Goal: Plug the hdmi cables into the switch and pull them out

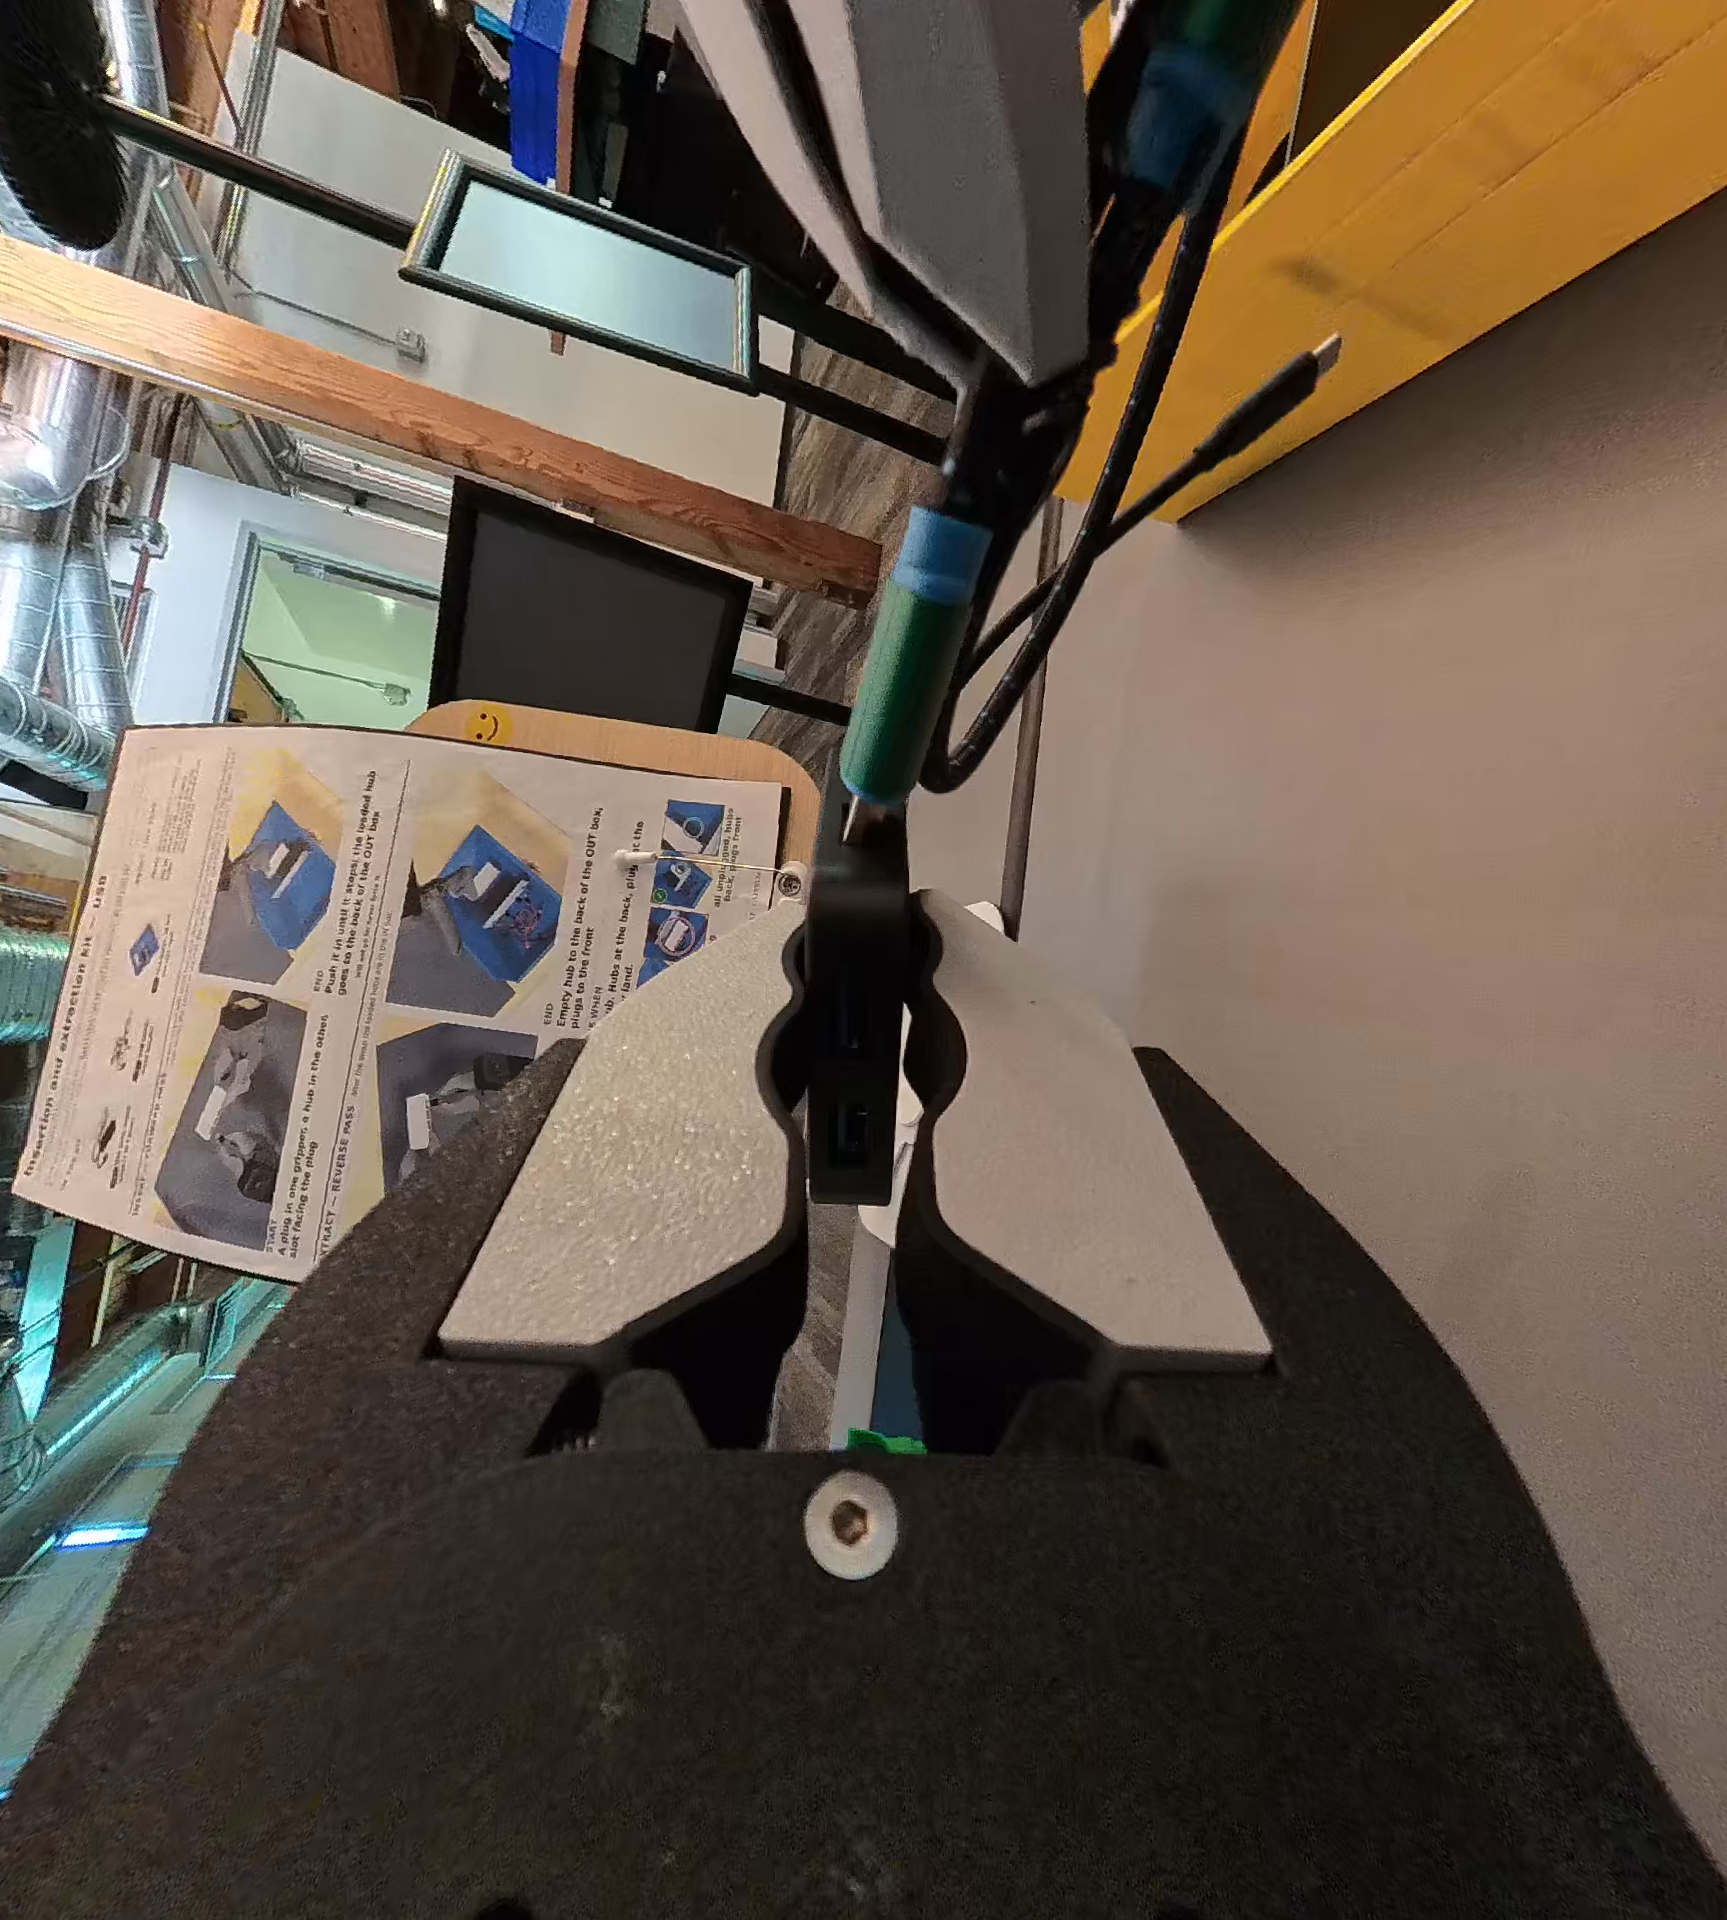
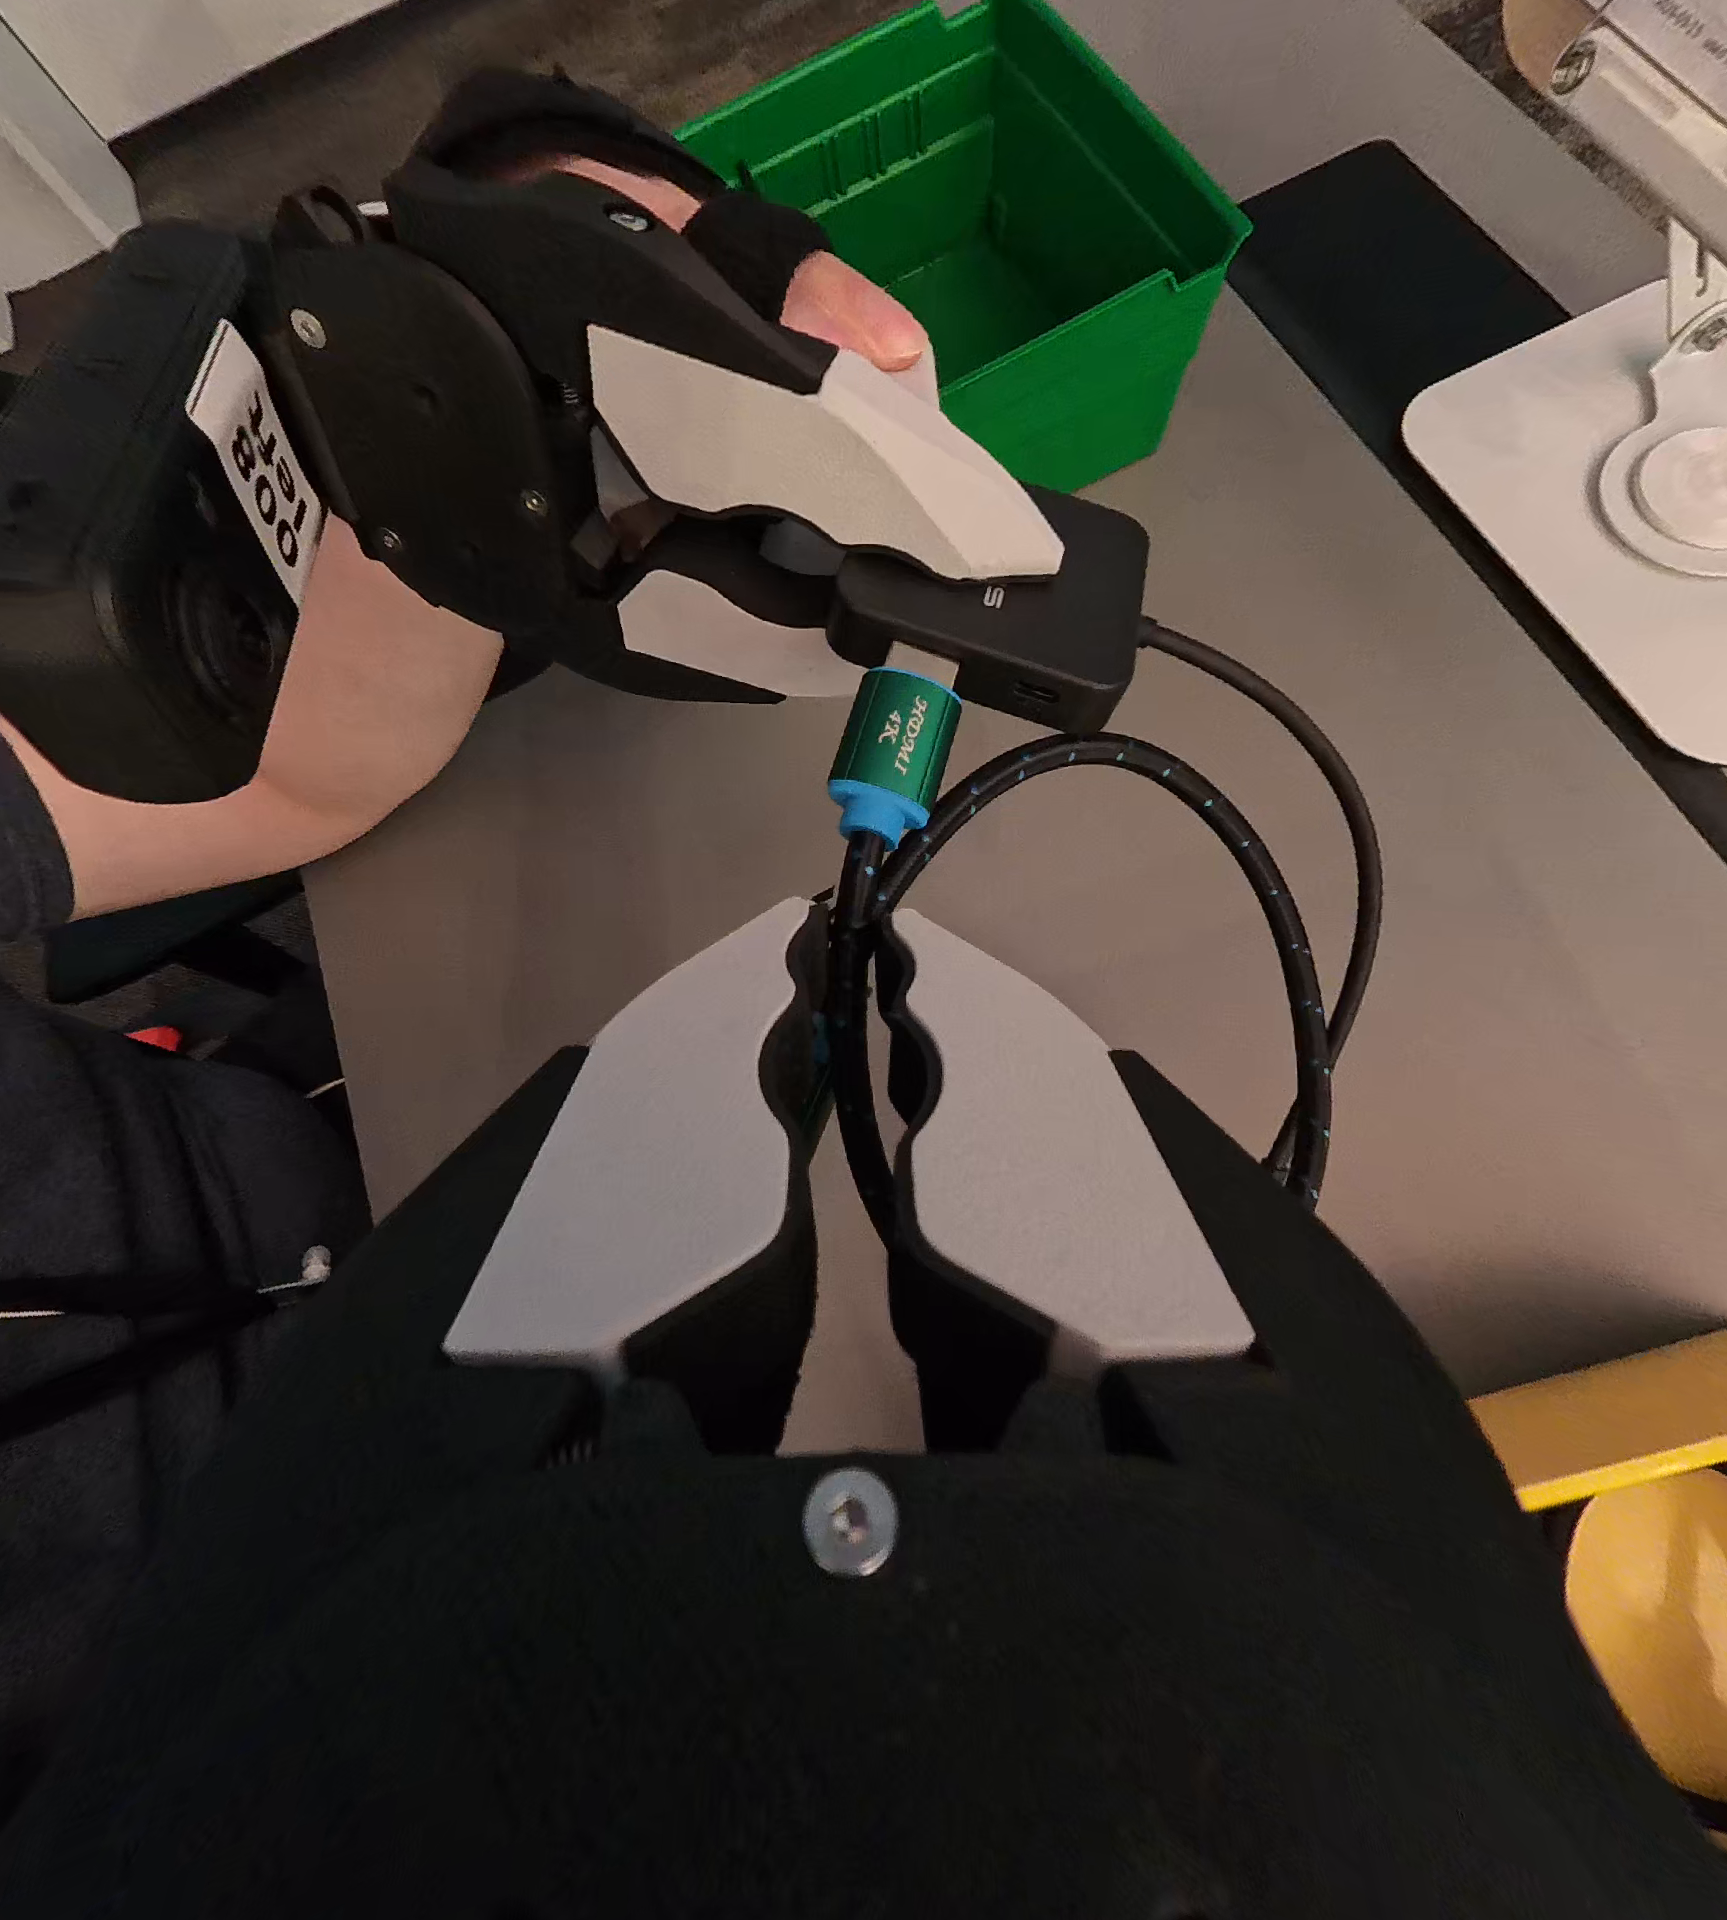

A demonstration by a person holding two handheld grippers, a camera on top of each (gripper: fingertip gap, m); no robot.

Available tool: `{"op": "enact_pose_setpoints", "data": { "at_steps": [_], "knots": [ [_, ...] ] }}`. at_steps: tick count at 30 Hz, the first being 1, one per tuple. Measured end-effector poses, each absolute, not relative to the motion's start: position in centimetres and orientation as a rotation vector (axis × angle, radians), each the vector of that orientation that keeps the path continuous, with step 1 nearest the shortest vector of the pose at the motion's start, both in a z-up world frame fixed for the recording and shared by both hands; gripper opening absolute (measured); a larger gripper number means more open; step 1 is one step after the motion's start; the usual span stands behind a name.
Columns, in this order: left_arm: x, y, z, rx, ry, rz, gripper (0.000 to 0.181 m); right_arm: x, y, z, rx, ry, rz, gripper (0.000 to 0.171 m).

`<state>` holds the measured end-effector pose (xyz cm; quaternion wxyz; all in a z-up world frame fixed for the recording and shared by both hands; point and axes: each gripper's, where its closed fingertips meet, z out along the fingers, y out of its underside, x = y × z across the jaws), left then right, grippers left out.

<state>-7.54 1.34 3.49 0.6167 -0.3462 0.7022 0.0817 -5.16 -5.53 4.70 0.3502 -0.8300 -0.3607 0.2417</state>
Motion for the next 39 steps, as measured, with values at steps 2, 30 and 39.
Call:
{"op": "enact_pose_setpoints", "data": {
  "at_steps": [2,30,39],
  "knots": [
    [-7.6,1.3,3.2,-0.786,1.637,0.207,0.014,-5.1,-5.6,4.5,-2.16,-0.933,0.64,0.01],
    [-6.3,0.2,1.7,-0.695,1.733,0.273,0.014,-5.0,-6.7,3.1,-2.241,-1.019,0.596,0.009],
    [-6.7,1.2,2.6,-0.718,1.676,0.422,0.014,-5.4,-5.9,3.3,-2.232,-0.961,0.608,0.009]
  ]
}}
